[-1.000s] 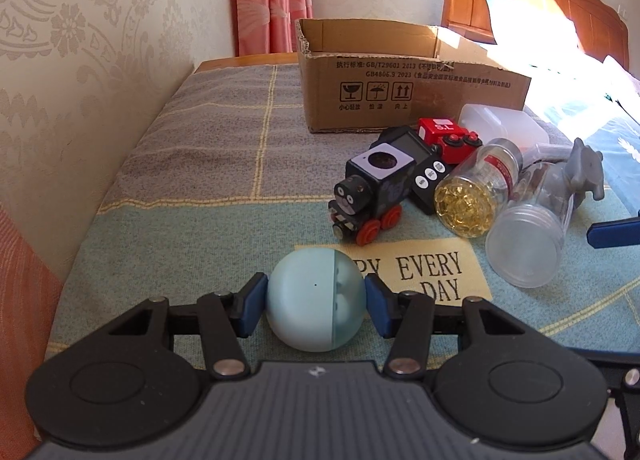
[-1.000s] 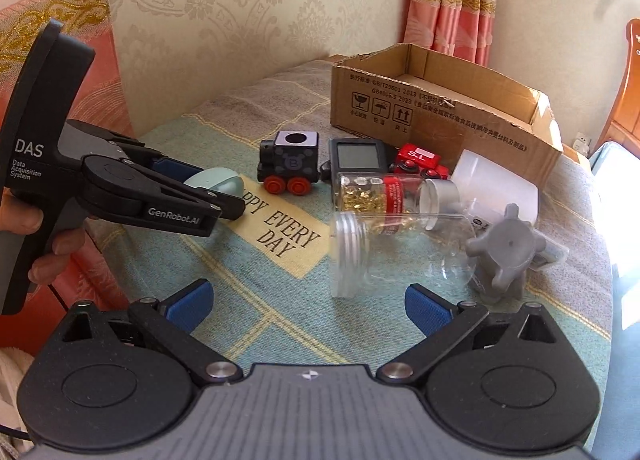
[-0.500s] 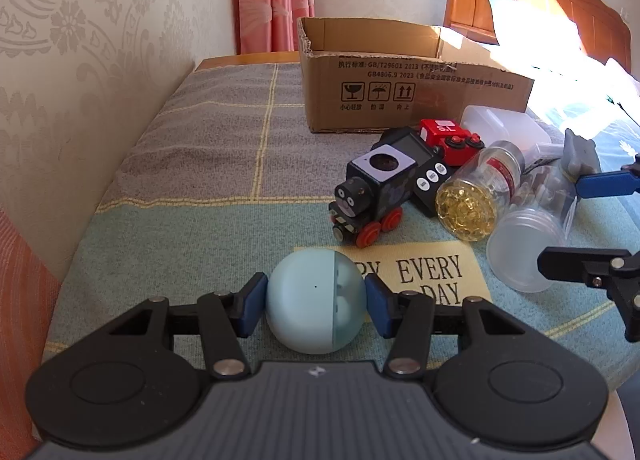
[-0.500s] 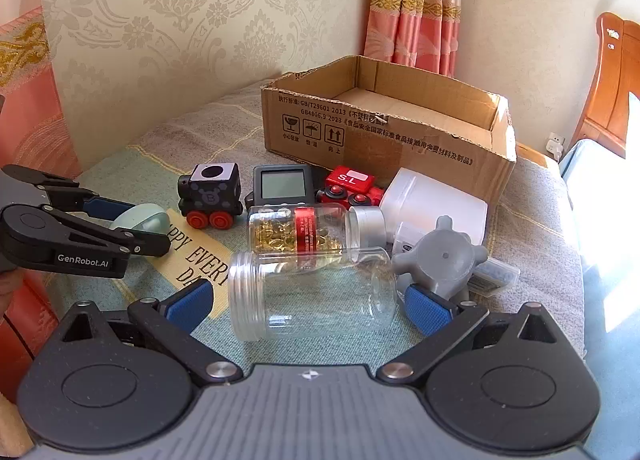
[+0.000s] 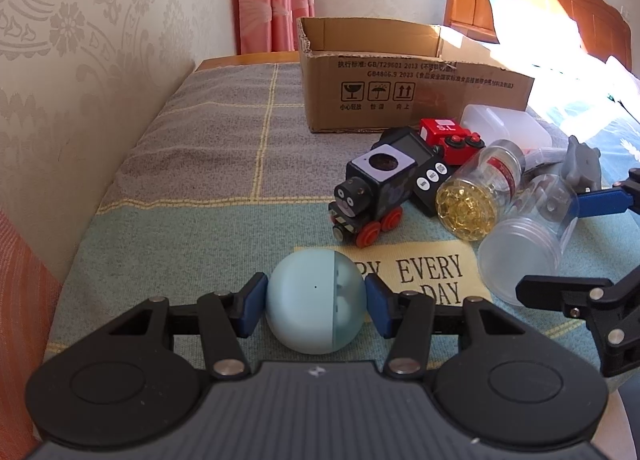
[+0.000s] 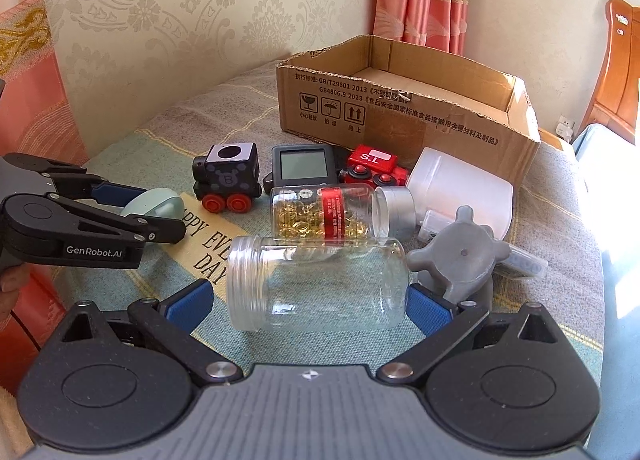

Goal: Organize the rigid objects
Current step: 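Lift the blue case with the left tool while the right tool grasps the clear jar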

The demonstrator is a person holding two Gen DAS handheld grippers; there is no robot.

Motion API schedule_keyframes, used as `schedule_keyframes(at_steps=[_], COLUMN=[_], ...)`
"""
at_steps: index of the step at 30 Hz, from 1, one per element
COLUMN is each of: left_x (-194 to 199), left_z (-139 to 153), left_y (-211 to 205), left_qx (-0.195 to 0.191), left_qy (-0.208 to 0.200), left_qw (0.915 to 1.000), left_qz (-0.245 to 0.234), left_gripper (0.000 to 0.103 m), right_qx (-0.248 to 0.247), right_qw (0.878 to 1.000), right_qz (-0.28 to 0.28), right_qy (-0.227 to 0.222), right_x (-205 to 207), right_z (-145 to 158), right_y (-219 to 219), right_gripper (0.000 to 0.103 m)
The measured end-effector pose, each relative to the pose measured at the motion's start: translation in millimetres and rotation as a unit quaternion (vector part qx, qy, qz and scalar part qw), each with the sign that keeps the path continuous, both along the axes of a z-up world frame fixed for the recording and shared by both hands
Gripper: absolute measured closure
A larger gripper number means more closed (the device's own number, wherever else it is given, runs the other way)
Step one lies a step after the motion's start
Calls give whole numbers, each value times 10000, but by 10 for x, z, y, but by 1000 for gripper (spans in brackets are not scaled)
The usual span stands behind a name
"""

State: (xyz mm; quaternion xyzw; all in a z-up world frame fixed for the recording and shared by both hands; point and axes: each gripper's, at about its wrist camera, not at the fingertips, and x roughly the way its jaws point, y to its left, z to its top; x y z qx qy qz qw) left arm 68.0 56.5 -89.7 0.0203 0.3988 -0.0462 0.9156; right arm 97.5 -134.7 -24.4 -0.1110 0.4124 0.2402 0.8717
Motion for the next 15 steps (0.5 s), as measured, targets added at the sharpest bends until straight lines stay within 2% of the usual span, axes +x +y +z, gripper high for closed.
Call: schedule_keyframes(at_steps=[7, 13, 15], left_x=[-20, -19, -13], left_z=[2, 4, 2], left_y=[26, 31, 37], left_qx=[-13, -57, -90], left_qy=[5, 39, 40], left_qw=[9999, 10000, 9999], left_qz=[-122, -72, -45], left_gripper=[50, 51, 51], right_qx=[-283, -290, -355], right_qw=[9993, 9994, 9992], right_qz=[-142, -129, -127], right_qy=[-207, -134, -151], right_x=[19, 25, 17], right_z=[-39, -53, -63], right_y=[185, 233, 246], right_gripper=[0, 0, 4])
